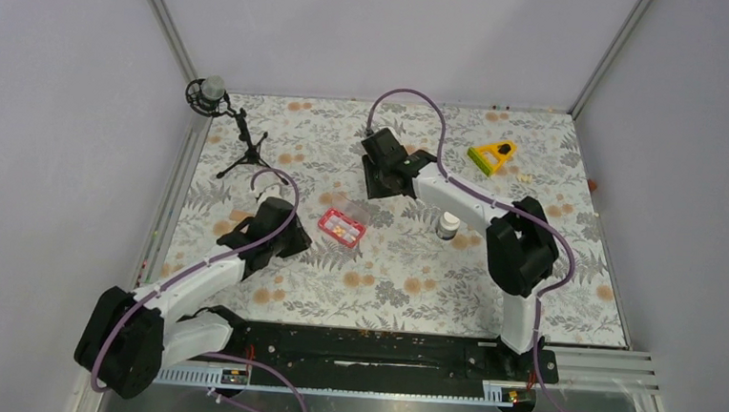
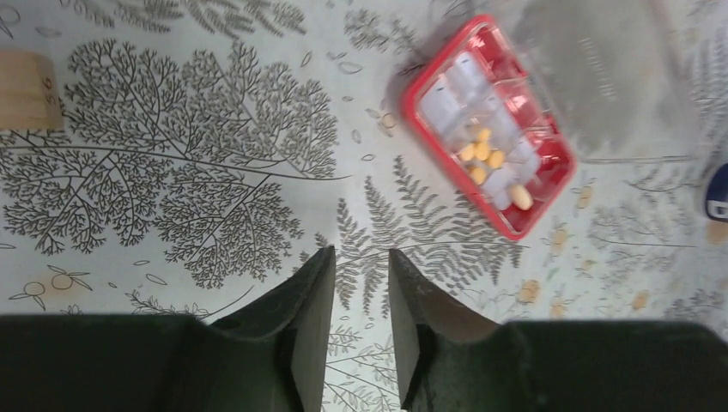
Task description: Sort the pills into containers
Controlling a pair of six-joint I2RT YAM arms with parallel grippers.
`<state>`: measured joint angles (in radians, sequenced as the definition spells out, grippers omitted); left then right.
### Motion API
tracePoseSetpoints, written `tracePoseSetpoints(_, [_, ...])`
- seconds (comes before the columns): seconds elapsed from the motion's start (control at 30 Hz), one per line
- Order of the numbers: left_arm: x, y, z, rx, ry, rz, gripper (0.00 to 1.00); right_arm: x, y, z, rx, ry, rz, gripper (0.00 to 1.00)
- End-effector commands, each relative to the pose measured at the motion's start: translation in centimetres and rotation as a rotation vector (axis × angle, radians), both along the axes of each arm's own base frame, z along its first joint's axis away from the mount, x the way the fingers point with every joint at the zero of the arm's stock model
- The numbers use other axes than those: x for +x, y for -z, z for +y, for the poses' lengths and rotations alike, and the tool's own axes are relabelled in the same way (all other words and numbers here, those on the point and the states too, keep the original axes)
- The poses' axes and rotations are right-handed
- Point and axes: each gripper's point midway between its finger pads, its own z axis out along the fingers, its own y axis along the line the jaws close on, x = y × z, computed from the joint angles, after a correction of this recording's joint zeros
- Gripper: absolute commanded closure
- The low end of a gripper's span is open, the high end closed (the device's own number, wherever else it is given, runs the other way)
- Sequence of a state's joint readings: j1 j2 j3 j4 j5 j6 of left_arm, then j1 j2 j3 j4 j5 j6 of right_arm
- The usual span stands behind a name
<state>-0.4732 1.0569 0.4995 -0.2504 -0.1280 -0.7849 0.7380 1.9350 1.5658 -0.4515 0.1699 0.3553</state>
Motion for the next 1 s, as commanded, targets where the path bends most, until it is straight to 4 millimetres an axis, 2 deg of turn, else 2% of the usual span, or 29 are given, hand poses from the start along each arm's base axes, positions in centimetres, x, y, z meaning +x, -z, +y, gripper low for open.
tracePoseSetpoints(0.0, [0.0, 1.9, 0.1, 0.008, -0.029, 0.057, 0.74, 0.9, -0.6, 0.8, -0.068, -0.027, -0.038, 0.62])
tracePoseSetpoints(0.07, [0.2, 2.5, -0.7, -0.011, -0.002, 0.071, 0.77, 0.6, 0.1, 1.9, -0.054, -0.068, -0.017, 0.61])
tracePoseSetpoints(0.23, [1.4, 3.7, -2.7, -0.047, 0.05, 0.105, 0.92, -0.6, 2.3, 3.5, -0.018, -0.162, 0.06, 0.6])
tracePoseSetpoints(0.33, [1.7, 4.7, -3.2, -0.048, 0.062, 0.136, 0.95, -1.6, 2.9, 4.1, 0.017, -0.205, 0.094, 0.6])
tracePoseSetpoints(0.57, [2.6, 5.2, -4.3, -0.073, 0.086, 0.142, 0.96, -4.2, 2.8, 5.4, 0.098, -0.294, 0.163, 0.6])
tracePoseSetpoints(0.83, [2.8, 4.9, -4.5, -0.082, 0.085, 0.132, 0.96, -6.3, 3.5, 5.5, 0.111, -0.321, 0.214, 0.6])
tracePoseSetpoints(0.97, [2.5, 4.2, -2.8, -0.051, 0.008, 0.096, 0.99, -6.3, 3.1, 5.5, 0.114, -0.302, 0.206, 0.58])
